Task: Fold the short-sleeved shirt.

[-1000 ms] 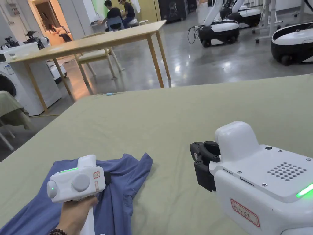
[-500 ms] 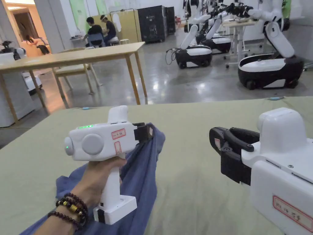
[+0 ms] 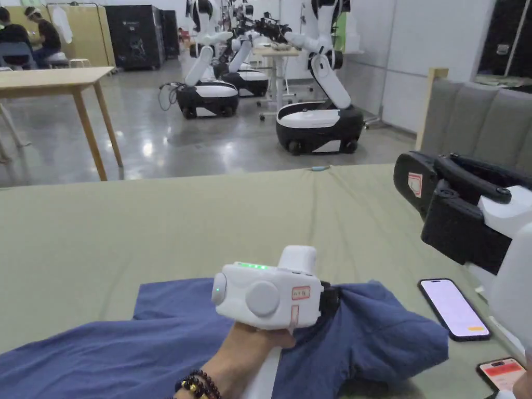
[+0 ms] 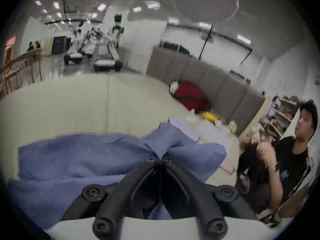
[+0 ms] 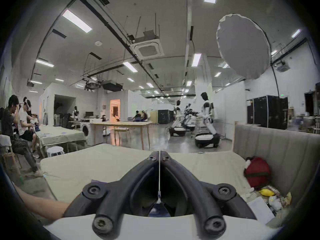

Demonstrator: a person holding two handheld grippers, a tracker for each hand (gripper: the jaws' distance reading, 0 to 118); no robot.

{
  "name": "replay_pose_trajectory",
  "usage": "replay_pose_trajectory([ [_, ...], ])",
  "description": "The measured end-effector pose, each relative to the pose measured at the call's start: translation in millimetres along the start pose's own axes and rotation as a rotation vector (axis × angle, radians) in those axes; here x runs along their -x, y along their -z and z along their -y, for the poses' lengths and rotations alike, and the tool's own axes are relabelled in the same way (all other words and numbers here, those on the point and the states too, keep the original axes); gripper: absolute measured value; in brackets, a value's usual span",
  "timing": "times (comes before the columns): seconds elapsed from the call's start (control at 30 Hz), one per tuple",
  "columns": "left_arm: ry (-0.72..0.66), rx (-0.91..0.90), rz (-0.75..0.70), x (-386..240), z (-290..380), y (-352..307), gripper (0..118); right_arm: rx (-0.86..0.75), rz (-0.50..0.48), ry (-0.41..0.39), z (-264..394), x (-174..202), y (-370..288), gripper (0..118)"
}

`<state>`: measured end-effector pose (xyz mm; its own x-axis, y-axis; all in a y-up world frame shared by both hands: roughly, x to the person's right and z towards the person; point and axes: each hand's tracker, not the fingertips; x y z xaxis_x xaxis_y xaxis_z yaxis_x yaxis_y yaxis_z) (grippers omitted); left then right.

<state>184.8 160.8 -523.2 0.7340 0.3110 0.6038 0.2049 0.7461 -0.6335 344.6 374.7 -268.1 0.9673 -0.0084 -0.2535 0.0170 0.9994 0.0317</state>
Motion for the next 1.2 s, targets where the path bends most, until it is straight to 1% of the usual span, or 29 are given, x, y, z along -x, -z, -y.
replay_pose_trajectory([
  [0.07, -0.002, 0.085, -0.018, -0.2, 27.8, 28.8, 0, 0.010, 0.019, 0.005, 4.5, -9.2, -2.6, 1],
  [0.17, 0.041, 0.179, -0.110, -3.1, 56.0, 54.2, 0, 0.030, 0.046, 0.015, 10.1, -17.4, -0.9, 1],
  [0.2, 0.075, 0.193, -0.125, -3.9, 59.8, 56.3, 3, 0.036, 0.051, 0.017, 11.9, -19.4, -0.8, 1],
  [0.27, 0.055, 0.150, -0.111, -6.7, 52.2, 49.6, 12, 0.044, 0.057, 0.020, 14.2, -21.4, 0.1, 1],
  [0.3, 0.046, 0.143, -0.099, -7.2, 46.3, 45.2, 12, 0.045, 0.058, 0.023, 14.8, -21.1, -0.3, 1],
  [0.33, 0.029, 0.119, -0.074, -7.1, 40.6, 41.3, 50, 0.045, 0.057, 0.026, 15.2, -20.2, -0.9, 1],
  [0.37, 0.018, 0.102, -0.056, -6.1, 35.7, 36.1, 94, 0.045, 0.057, 0.030, 15.6, -18.4, -1.5, 1],
  [0.4, 0.001, 0.094, -0.030, -5.4, 31.8, 28.9, 118, 0.044, 0.057, 0.032, 15.9, -16.6, -1.5, 1],
  [0.43, -0.028, -0.085, 0.025, -5.7, 21.6, 10.0, 115, 0.042, 0.054, 0.032, 16.3, -13.9, -2.5, 1],
  [0.47, -0.040, -0.013, 0.003, -4.9, 23.8, -3.6, 116, 0.041, 0.047, 0.032, 16.5, -10.3, -3.3, 1],
  [0.53, -0.040, -0.045, 0.000, -4.0, 14.0, -39.6, 114, 0.047, 0.028, 0.033, 14.8, -3.3, -1.8, 1],
  [0.57, -0.034, -0.098, -0.032, -2.6, 11.7, -64.7, 107, 0.049, 0.014, 0.035, 14.1, 1.3, -1.4, 1],
  [0.6, -0.017, -0.177, -0.069, 1.0, 3.9, -88.2, 87, 0.047, -0.001, 0.039, 13.8, 5.9, -1.5, 1],
  [0.63, 0.010, -0.245, -0.120, 3.6, 3.2, -111.2, 39, 0.045, -0.012, 0.043, 13.5, 9.8, -1.7, 1],
  [0.67, 0.034, -0.294, -0.196, 6.6, 3.5, -138.2, 8, 0.045, -0.027, 0.044, 12.2, 14.9, -2.5, 1],
  [0.7, 0.040, -0.314, -0.274, 10.6, 5.4, -161.5, 7, 0.046, -0.039, 0.045, 11.3, 19.4, -2.7, 1],
  [0.73, 0.024, -0.359, -0.291, 20.0, 10.4, -190.6, 6, 0.044, -0.051, 0.047, 10.2, 24.5, -3.1, 1],
  [0.8, -0.002, -0.393, -0.318, 37.0, 20.9, -246.8, 6, 0.040, -0.082, 0.050, 7.5, 35.4, -7.0, 1],
  [0.87, -0.021, -0.424, -0.431, 53.3, 34.7, -301.1, 6, 0.035, -0.104, 0.053, 6.0, 43.9, -11.9, 1],
  [0.93, -0.043, -0.433, -0.525, 68.4, 47.2, -341.8, 5, 0.026, -0.124, 0.055, 5.0, 50.7, -18.2, 1],
  [0.97, -0.011, -0.440, -0.601, 77.6, 52.4, -364.7, 5, 0.023, -0.131, 0.057, 4.7, 54.3, -21.3, 1],
  [1.03, -0.056, -0.436, -0.682, 97.2, 64.6, -395.2, 5, 0.014, -0.147, 0.064, 5.0, 59.7, -25.3, 1],
  [1.07, -0.097, -0.430, -0.703, 109.3, 70.4, -406.1, 5, 0.011, -0.155, 0.069, 5.0, 62.3, -27.1, 1],
  [1.1, -0.172, -0.394, -0.702, 121.9, 77.8, -413.1, 5, 0.011, -0.162, 0.074, 5.6, 64.3, -27.1, 2],
  [1.13, -0.195, -0.382, -0.706, 131.6, 81.6, -415.4, 5, 0.013, -0.167, 0.078, 6.2, 65.7, -26.2, 2],
  [1.2, -0.196, -0.348, -0.726, 153.5, 87.1, -411.3, 5, 0.021, -0.175, 0.082, 7.3, 68.3, -22.6, 2],
])
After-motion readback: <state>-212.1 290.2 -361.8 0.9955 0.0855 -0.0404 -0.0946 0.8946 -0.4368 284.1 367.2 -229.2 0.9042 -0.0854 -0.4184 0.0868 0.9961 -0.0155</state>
